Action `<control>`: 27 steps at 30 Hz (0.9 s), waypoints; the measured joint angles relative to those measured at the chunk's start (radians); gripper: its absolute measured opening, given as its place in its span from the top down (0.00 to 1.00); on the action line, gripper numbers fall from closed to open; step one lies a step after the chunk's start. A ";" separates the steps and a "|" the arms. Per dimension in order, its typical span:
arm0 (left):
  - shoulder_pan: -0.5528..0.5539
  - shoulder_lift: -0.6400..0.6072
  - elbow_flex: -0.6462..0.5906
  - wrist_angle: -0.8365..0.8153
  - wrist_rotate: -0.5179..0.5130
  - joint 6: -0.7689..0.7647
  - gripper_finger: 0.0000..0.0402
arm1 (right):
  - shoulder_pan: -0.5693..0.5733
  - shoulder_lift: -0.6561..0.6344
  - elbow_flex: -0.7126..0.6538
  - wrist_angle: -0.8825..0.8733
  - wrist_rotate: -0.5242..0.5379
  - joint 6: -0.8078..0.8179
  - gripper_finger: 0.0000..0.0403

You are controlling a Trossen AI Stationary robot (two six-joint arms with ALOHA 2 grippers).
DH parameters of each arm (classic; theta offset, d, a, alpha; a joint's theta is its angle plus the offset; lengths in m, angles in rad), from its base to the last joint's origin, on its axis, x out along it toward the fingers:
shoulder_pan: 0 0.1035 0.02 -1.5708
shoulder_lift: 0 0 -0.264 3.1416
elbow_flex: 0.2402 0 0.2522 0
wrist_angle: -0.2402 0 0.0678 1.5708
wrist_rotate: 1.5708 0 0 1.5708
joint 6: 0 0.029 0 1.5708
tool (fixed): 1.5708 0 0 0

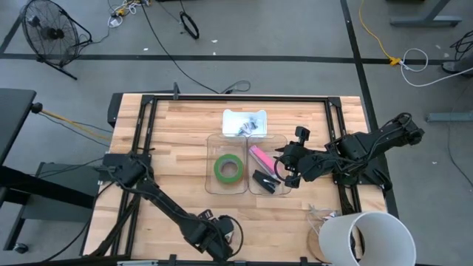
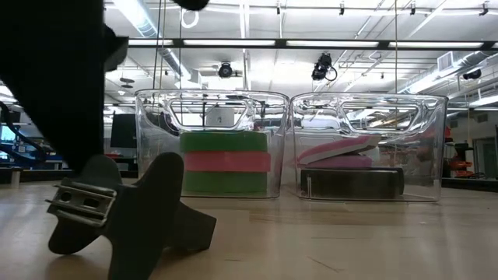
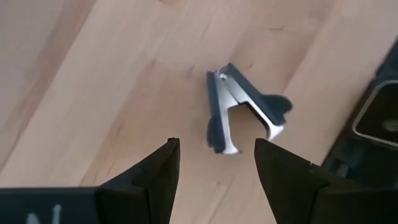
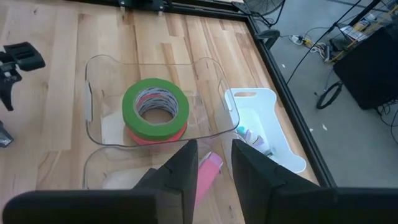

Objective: Pick and place Stapler, Stapler remover, tape
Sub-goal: Put the black staple remover into the white bin

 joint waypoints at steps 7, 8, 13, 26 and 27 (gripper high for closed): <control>0.013 0.026 0.000 0.003 0.000 -0.015 0.48 | 0.000 0.000 0.000 0.000 0.000 0.000 0.76; 0.015 0.031 0.000 0.008 -0.001 -0.015 0.48 | 0.000 0.000 0.000 0.000 0.000 0.000 0.76; 0.026 0.054 0.000 0.018 0.006 -0.013 0.48 | 0.000 0.000 0.000 0.000 0.000 0.000 0.76; 0.029 0.055 -0.006 -0.001 0.054 -0.014 0.88 | 0.000 0.000 0.000 0.000 0.001 -0.004 0.76; 0.029 0.055 -0.006 0.003 0.054 -0.006 0.90 | 0.000 0.000 0.000 0.000 0.001 -0.004 0.76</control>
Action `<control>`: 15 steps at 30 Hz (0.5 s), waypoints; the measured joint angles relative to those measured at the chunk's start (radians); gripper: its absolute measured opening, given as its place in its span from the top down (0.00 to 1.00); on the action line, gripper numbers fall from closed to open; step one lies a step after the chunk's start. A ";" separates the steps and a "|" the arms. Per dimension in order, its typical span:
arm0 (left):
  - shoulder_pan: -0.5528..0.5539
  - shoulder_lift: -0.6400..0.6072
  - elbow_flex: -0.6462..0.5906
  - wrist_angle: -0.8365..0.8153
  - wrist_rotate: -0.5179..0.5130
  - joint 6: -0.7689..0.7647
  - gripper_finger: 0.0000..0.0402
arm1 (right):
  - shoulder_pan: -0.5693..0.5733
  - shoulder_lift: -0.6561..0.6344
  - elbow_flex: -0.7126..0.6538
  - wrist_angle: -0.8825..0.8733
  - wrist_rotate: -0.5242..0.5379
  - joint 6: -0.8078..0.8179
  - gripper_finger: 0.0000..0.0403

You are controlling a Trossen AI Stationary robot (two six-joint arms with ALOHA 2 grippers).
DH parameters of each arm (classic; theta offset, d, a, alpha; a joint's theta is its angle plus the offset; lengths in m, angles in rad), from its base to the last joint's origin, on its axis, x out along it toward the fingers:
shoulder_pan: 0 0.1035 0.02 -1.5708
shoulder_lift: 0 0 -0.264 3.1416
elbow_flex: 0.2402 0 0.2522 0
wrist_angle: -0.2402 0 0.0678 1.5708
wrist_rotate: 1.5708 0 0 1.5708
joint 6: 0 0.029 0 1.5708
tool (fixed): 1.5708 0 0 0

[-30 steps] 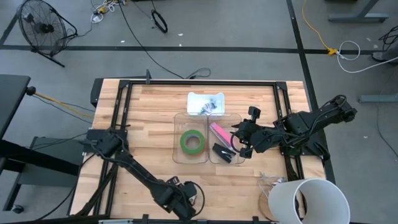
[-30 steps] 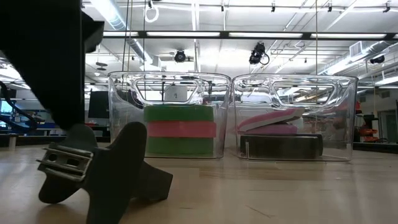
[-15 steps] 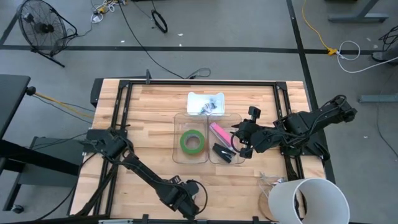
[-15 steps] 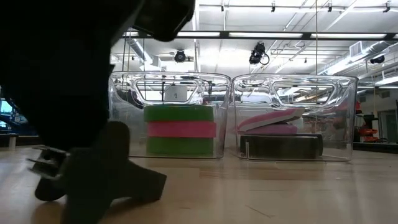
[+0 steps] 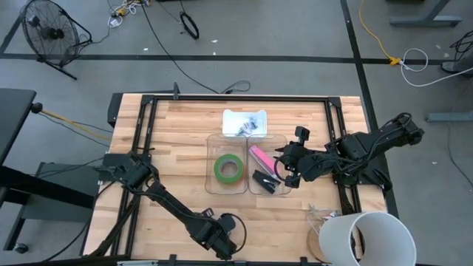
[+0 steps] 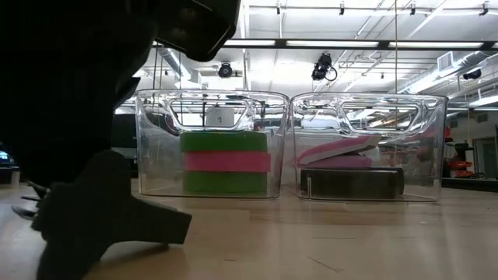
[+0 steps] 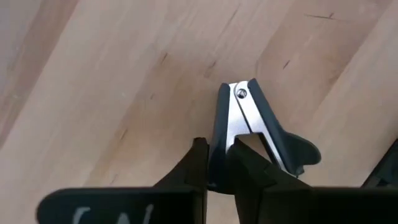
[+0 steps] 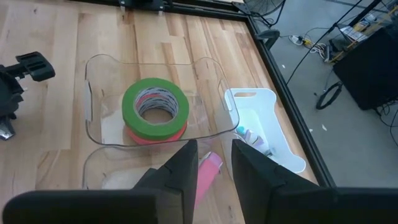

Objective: Pick and place Stapler, Stapler remover, tape
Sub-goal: Put the black staple remover into the white bin

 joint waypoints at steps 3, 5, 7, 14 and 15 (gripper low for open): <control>0.001 0.000 0.000 0.000 0.004 0.006 0.90 | 0.000 0.000 0.000 0.000 0.000 0.000 0.76; 0.004 0.000 0.000 -0.004 0.012 0.005 0.90 | 0.000 0.000 0.000 0.000 0.000 -0.004 0.76; 0.008 -0.001 0.001 -0.011 0.020 0.005 0.90 | 0.000 0.000 0.000 0.000 0.000 -0.008 0.76; 0.019 -0.002 0.078 -0.133 0.017 0.020 0.90 | 0.000 0.000 0.000 0.000 0.000 -0.026 0.76; 0.020 -0.002 0.098 -0.156 0.013 0.028 0.90 | 0.000 0.000 0.000 0.000 0.000 -0.026 0.76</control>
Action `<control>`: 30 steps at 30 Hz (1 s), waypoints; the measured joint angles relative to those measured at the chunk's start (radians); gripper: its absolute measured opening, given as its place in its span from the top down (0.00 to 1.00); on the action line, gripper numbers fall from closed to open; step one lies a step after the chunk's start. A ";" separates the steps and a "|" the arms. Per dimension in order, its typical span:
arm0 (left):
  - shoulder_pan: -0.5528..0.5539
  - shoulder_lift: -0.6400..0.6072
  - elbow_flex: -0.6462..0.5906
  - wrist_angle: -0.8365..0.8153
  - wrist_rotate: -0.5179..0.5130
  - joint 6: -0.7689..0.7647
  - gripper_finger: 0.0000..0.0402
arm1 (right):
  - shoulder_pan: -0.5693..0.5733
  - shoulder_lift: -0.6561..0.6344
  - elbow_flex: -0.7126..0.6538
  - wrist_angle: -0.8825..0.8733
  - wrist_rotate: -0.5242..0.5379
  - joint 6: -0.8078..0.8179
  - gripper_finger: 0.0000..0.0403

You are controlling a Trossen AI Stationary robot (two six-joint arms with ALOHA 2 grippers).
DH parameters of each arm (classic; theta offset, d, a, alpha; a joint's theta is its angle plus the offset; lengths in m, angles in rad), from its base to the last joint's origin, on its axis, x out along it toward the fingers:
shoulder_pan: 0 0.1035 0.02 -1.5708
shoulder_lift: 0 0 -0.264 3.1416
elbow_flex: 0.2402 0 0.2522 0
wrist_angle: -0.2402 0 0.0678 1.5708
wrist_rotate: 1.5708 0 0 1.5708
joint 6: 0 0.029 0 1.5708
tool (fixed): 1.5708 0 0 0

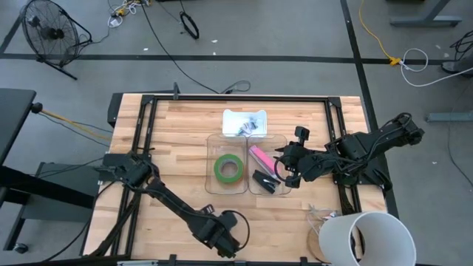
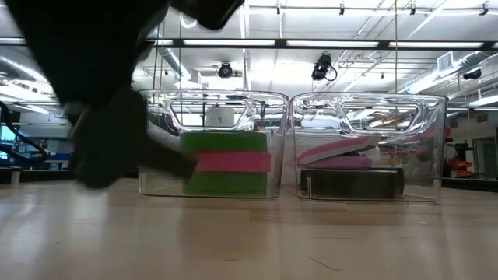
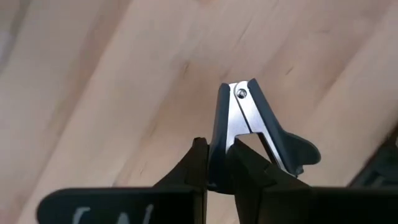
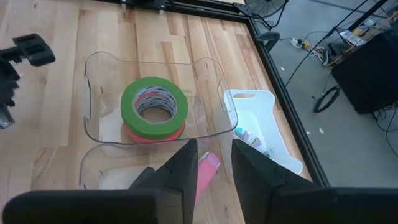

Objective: Pick and place Stapler, Stapler remover, tape
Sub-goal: Put the black staple remover into the white bin

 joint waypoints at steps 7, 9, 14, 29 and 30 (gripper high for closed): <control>0.006 -0.002 0.182 -0.218 -0.072 0.034 0.90 | 0.000 0.000 0.000 -0.003 0.000 -0.012 0.76; 0.008 -0.002 0.238 -0.311 -0.099 0.036 0.90 | 0.000 0.000 0.000 -0.008 0.000 -0.018 0.76; 0.018 -0.002 0.392 -0.539 -0.163 0.041 0.90 | 0.000 0.000 0.000 -0.014 0.000 -0.026 0.76; 0.164 -0.056 0.526 -0.582 -0.307 0.392 0.90 | 0.000 0.000 0.000 -0.024 0.000 -0.026 0.76; 0.181 -0.057 0.526 -0.582 -0.308 0.417 0.90 | 0.000 0.000 0.000 -0.031 0.000 -0.026 0.76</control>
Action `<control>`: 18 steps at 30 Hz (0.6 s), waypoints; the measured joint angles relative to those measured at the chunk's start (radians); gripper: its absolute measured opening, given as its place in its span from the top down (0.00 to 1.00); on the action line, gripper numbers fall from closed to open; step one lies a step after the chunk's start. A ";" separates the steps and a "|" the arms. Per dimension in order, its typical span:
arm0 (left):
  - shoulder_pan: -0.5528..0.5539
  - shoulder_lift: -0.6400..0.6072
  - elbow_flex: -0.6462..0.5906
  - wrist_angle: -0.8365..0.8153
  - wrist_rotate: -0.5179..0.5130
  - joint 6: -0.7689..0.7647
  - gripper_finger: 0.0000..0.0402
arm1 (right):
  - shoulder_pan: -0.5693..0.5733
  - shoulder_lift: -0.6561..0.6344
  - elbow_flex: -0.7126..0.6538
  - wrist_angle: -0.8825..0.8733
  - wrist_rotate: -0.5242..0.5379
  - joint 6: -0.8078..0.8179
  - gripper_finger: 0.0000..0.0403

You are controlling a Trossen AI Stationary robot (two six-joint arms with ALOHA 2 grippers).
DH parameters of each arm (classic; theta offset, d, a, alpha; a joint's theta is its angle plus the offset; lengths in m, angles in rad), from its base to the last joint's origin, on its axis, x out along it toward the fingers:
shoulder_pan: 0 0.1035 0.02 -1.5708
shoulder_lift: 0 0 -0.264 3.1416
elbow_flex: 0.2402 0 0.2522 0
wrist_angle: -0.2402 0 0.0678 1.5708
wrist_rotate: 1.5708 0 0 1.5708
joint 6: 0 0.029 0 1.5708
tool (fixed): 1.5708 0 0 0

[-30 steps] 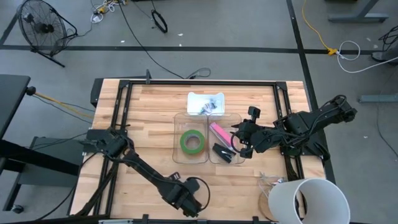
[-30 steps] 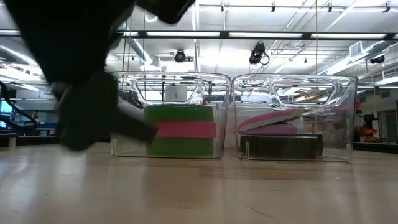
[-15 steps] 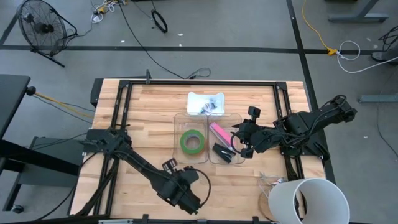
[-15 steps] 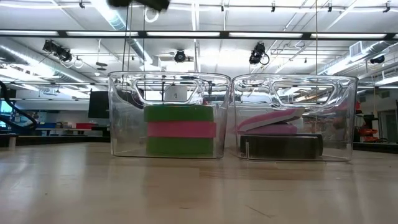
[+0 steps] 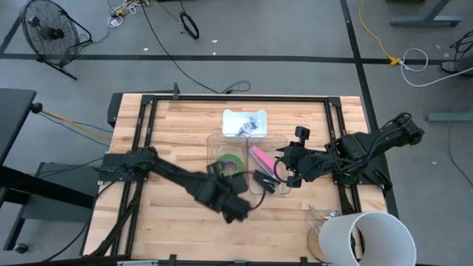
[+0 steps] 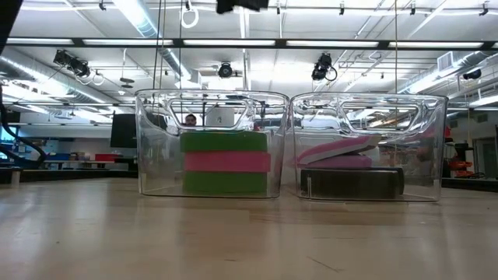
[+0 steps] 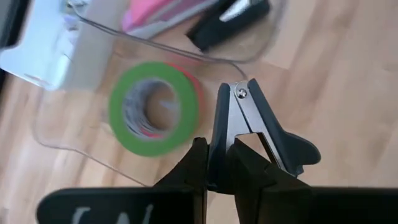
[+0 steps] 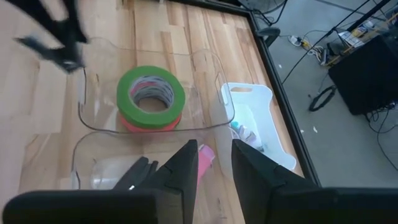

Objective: Pick and place Stapler, Stapler remover, tape
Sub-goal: Put the black staple remover into the white bin

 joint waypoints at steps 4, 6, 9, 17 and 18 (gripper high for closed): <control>0.068 -0.001 0.000 0.000 -0.002 0.092 0.90 | 0.000 0.000 0.000 -0.024 -0.001 0.008 0.76; 0.101 -0.001 0.000 0.000 -0.003 0.143 0.90 | 0.000 0.000 0.000 -0.051 -0.002 0.027 0.76; 0.151 -0.001 0.000 0.000 -0.004 0.223 0.90 | 0.000 0.000 0.000 -0.098 -0.001 0.051 0.76; 0.312 -0.047 -0.001 -0.001 -0.009 0.405 0.90 | 0.000 0.000 0.000 -0.173 -0.001 0.111 0.76; 0.336 -0.057 -0.001 0.000 -0.008 0.420 0.90 | 0.000 0.000 0.000 -0.179 -0.001 0.121 0.76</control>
